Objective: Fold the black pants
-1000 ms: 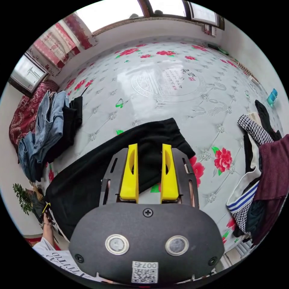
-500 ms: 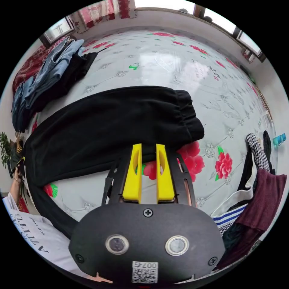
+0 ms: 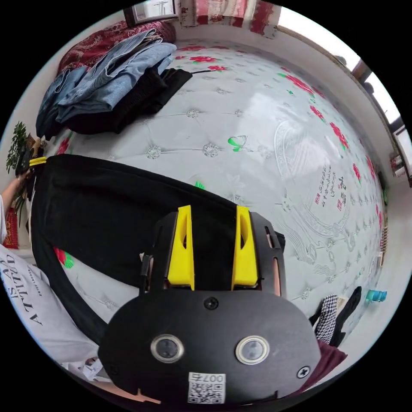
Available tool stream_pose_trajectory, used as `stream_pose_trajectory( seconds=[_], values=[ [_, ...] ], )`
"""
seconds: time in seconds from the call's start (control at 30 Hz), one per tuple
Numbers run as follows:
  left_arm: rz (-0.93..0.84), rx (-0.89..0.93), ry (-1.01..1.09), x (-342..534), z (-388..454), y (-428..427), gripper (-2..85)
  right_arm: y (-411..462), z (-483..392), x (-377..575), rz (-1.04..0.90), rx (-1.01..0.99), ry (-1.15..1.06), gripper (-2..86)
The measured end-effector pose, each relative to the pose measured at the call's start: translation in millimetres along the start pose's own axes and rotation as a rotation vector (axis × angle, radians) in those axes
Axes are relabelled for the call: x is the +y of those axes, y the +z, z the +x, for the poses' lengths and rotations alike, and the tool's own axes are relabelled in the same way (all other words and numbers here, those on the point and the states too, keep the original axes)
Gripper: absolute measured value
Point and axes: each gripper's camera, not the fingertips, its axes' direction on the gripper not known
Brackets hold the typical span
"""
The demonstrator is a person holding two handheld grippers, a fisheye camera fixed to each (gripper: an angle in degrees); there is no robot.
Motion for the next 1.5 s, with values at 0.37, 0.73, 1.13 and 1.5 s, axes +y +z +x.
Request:
stream_pose_trajectory(
  seconds=[0.37, 0.73, 1.13, 1.5],
  values=[
    [0.002, 0.071, -0.053, 24, -15, 16, -0.9, -1, -7, -10, -0.027, -0.080, -0.063, 1.2],
    [0.273, 0.078, 0.013, 131, 2, -105, -0.9, -182, -72, 149, 0.340, -0.041, 0.006, 0.1],
    [0.159, 0.175, 0.065, 347, 132, -100, -1.0, -136, -203, 390, 0.077, -0.048, 0.183, 0.0],
    [0.052, 0.161, 0.125, 332, 160, -45, -1.0, -105, -195, 363, 0.016, -0.064, 0.185, 0.0]
  ],
)
